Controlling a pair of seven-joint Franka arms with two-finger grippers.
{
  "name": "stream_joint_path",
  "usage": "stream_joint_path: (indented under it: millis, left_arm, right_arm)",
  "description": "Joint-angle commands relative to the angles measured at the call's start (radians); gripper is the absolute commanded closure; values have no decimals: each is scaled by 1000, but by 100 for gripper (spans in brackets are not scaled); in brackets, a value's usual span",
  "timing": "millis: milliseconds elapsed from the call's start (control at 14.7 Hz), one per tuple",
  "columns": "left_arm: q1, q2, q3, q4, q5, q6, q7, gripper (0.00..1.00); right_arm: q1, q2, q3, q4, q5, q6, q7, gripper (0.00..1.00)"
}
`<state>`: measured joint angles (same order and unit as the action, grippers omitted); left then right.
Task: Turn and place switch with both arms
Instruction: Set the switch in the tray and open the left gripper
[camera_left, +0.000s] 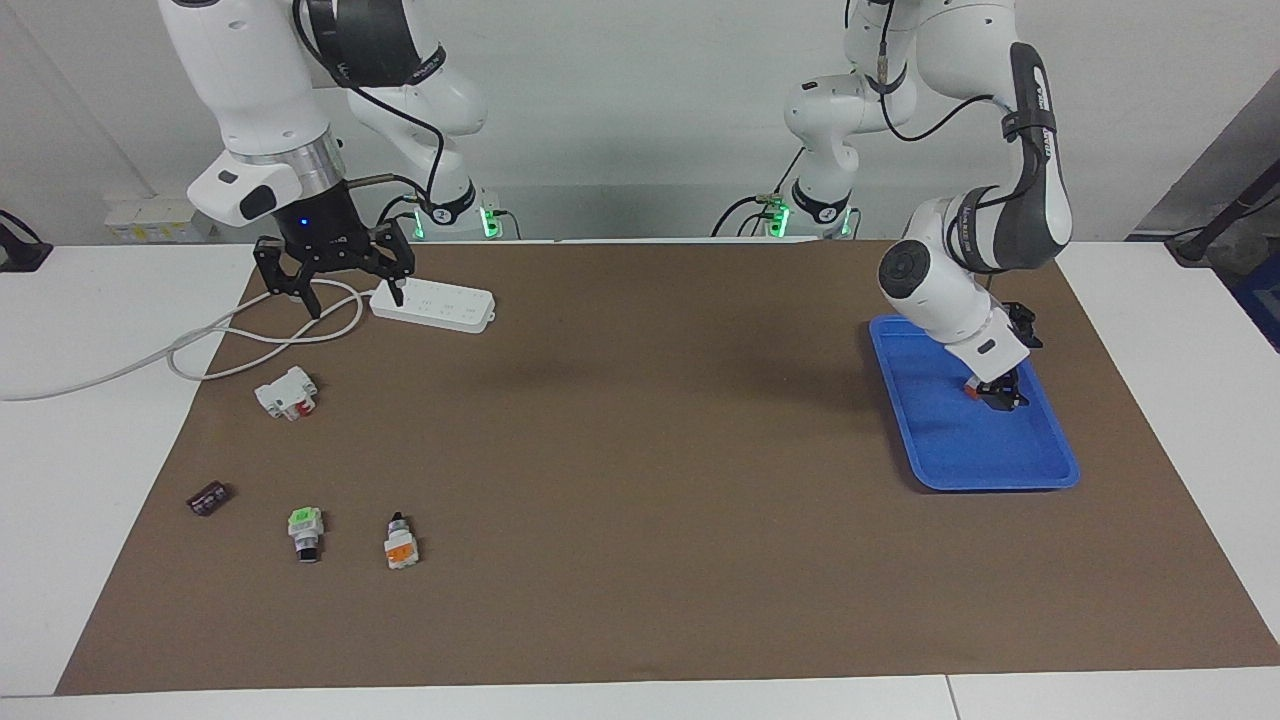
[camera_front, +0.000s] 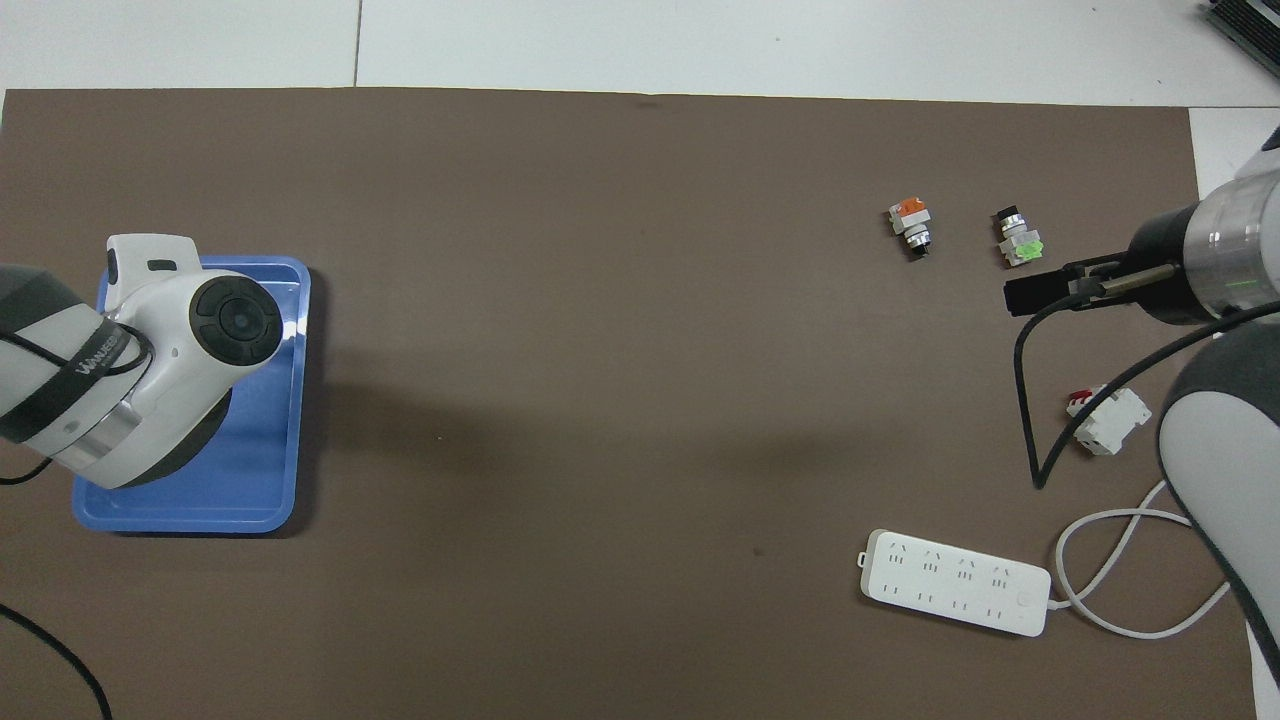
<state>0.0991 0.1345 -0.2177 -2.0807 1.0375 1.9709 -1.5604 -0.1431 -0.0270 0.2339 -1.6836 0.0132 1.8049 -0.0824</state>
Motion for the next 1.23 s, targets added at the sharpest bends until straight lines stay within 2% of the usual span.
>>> stream_joint_path:
  millis: [0,682,955,1159]
  left_arm:
    - [-6,-50,8,-10,-43,28,135,0]
    - [10,-72,14,-12,-60,128,469,0]
    - [34,-72,18,-9,-100,229,497,0]
    - [42,-72,18,-2,-152,232,597,0]
  right_arm:
    - [2,-8,13,-15,7,18,-13,0]
    - [-38,9,2,25,1,-94,88,0]
    - [-55,9,1,38,-1,-148,110,0]
    - [-62,7,1,30,-1,-141,111,0]
